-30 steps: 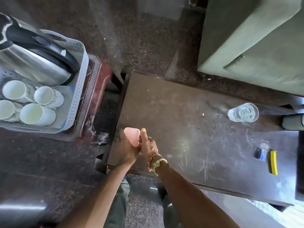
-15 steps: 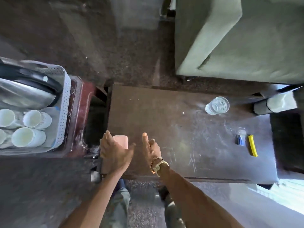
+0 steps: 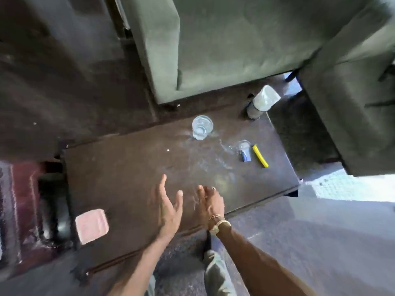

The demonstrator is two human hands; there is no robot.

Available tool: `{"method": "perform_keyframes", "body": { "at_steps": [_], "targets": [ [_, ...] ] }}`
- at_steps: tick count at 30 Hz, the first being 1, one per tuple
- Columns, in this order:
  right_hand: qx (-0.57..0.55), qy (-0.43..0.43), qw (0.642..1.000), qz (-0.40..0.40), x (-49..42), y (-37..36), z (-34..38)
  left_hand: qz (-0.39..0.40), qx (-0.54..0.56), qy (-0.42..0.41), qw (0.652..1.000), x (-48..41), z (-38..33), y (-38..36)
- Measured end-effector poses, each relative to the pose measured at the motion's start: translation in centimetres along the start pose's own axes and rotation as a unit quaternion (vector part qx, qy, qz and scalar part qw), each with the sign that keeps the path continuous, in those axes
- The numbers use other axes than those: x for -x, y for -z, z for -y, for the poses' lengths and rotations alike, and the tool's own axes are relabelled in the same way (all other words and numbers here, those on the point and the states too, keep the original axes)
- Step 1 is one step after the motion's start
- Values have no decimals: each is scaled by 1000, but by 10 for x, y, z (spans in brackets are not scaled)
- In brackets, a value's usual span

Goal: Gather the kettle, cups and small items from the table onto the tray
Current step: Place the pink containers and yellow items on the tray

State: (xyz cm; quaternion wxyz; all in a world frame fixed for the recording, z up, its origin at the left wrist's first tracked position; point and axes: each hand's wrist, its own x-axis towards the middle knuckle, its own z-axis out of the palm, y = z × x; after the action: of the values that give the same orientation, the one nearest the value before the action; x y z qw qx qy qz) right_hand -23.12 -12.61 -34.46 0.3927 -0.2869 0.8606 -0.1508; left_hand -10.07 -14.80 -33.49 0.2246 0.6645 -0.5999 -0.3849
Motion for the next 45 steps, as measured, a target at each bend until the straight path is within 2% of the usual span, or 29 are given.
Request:
{"method": "perform_keyframes", "body": {
  "at_steps": [5, 7, 12, 20, 27, 32, 40, 45],
  "targets": [
    [-53, -49, 994, -80, -49, 68, -54, 105, 115, 110, 982, -5, -48, -90],
    [-63, -65, 991, -100, -72, 91, -71, 133, 131, 129, 974, -10, -66, -125],
    [-74, -75, 984, -146, -133, 137, -106, 183, 74, 128, 972, -32, -98, -205],
    [24, -36, 987, -152, -203, 160, -130, 190, 8, 114, 975, -72, -128, -286],
    [107, -13, 989, -96, -226, 151, -127, 180, -102, 89, 974, -84, -124, -318],
    [133, -22, 988, -82, -238, 150, -131, 158, -141, 121, 970, -93, -124, -333],
    [153, -4, 985, -85, -249, 149, -141, 128, -145, 113, 975, -99, -123, -336],
    [79, -38, 993, -80, -242, 143, -141, 154, -109, 123, 974, -93, -118, -325]
  ]
}}
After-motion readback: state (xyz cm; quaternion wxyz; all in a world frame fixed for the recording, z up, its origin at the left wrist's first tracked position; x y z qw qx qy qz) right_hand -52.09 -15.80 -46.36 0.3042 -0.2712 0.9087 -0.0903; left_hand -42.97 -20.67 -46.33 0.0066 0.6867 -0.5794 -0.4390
